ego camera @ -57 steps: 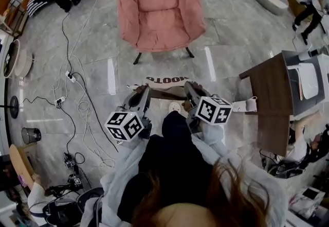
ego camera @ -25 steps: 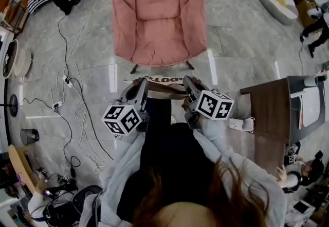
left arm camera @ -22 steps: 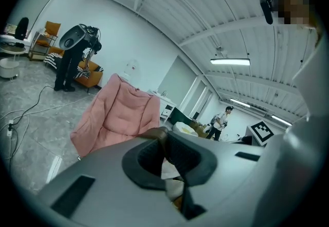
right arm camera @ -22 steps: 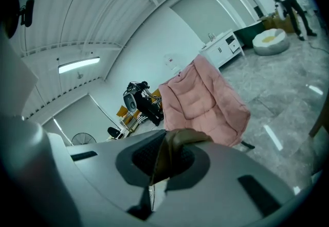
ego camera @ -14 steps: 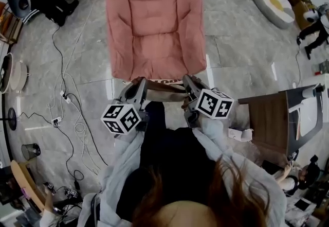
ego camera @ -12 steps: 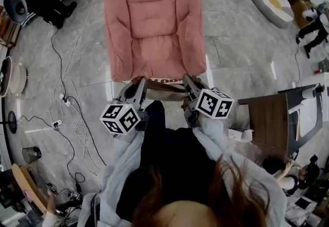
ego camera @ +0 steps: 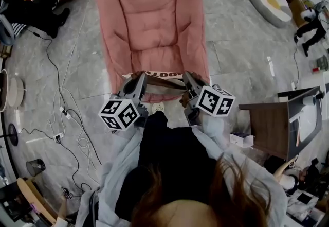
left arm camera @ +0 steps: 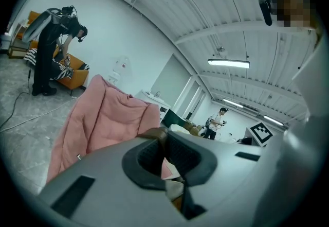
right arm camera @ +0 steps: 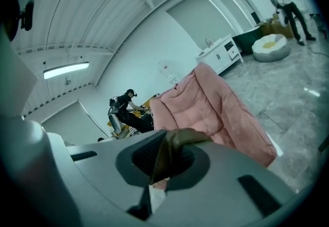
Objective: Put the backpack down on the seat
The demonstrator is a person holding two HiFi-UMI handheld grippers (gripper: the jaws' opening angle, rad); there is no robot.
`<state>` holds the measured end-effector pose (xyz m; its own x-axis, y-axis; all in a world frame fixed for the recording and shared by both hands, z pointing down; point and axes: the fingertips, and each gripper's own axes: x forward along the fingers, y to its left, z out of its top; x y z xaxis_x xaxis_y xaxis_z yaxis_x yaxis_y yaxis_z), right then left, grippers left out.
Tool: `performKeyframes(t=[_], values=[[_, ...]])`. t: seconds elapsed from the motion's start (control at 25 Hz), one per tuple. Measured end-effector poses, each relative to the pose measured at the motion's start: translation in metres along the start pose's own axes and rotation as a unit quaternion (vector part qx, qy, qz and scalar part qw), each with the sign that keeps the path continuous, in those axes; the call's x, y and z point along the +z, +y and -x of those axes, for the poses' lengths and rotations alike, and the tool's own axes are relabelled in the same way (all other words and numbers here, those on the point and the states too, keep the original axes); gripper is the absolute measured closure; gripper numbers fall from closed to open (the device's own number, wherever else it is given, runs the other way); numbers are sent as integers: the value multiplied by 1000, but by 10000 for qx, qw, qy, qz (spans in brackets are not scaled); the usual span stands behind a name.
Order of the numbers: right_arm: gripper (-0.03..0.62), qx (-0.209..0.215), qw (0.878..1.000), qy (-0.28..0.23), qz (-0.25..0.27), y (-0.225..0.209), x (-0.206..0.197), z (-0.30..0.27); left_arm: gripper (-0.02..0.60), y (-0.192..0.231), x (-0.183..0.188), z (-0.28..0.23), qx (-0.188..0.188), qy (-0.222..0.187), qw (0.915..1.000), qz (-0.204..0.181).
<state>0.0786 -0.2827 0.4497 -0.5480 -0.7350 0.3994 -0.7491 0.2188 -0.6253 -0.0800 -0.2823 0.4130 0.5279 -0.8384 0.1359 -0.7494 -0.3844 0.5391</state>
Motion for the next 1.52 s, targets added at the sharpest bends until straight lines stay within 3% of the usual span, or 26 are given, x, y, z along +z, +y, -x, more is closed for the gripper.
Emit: performKeyframes(t=[0.32,0.76,1.0,1.4,1.52], values=[[585,-126,9995,-72,-285,-16,24,-41,557,25,21,-55,-236,294,9991,-189],[585,-308,9964,300,-729,-70,46,-84,557,51,11,-145,-32,684,9972,289],[585,-336,9937,431,-980,-100,71,-105,557,60,11,-209,4,916,9953,316],[585,-503,9882,468,-1368,-149,90,-150,555,91,-13,-299,-79,1384,9902,185],[585,-681,9858,561,-1428,-170,89,-167,555,104,-29,-315,60,1558,9871,370]])
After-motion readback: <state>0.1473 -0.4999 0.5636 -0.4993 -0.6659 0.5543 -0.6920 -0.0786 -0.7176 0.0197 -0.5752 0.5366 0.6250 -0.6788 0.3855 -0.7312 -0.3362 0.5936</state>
